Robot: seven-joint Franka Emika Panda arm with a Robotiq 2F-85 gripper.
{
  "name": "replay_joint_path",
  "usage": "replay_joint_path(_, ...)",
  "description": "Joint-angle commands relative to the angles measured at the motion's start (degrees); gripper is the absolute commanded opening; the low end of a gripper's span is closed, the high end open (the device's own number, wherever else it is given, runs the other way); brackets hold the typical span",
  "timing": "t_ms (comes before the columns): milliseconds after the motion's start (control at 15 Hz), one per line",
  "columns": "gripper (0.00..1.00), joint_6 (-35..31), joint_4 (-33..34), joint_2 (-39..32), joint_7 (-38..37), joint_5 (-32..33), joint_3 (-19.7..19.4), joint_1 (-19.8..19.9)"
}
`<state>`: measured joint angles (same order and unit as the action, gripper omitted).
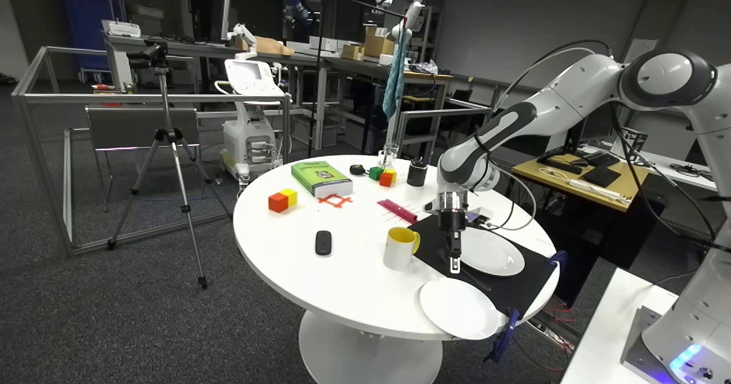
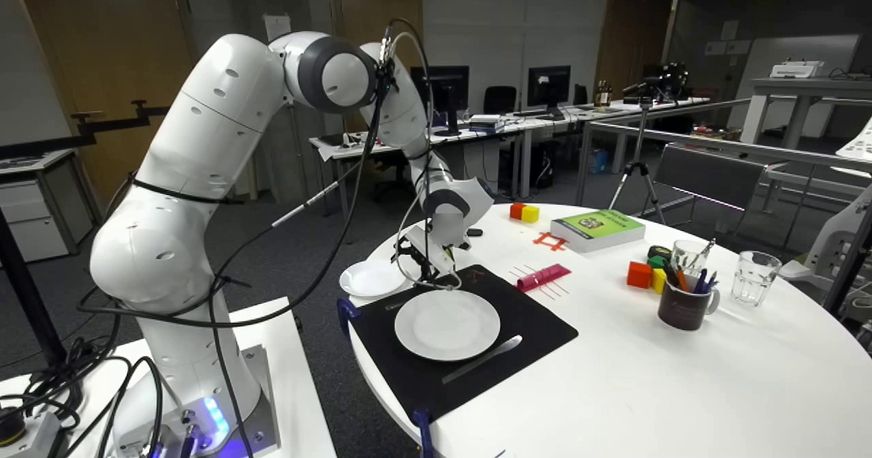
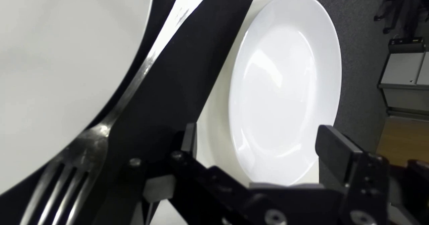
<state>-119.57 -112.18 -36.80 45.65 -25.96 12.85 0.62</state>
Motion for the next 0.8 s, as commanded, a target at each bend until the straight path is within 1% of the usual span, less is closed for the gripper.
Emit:
replay_joint_path(0,0.98,1.91,1.19,-0.24,-1.08,0.61,0.85,0.58)
replay_joint_path(200,1.0,2.11,1.42,-0.55,-1.06,0.65,1.05,0.52)
replay_joint_path(733,1.0,2.54,1.67,-1.05,-0.81,0.56,1.58,0.6)
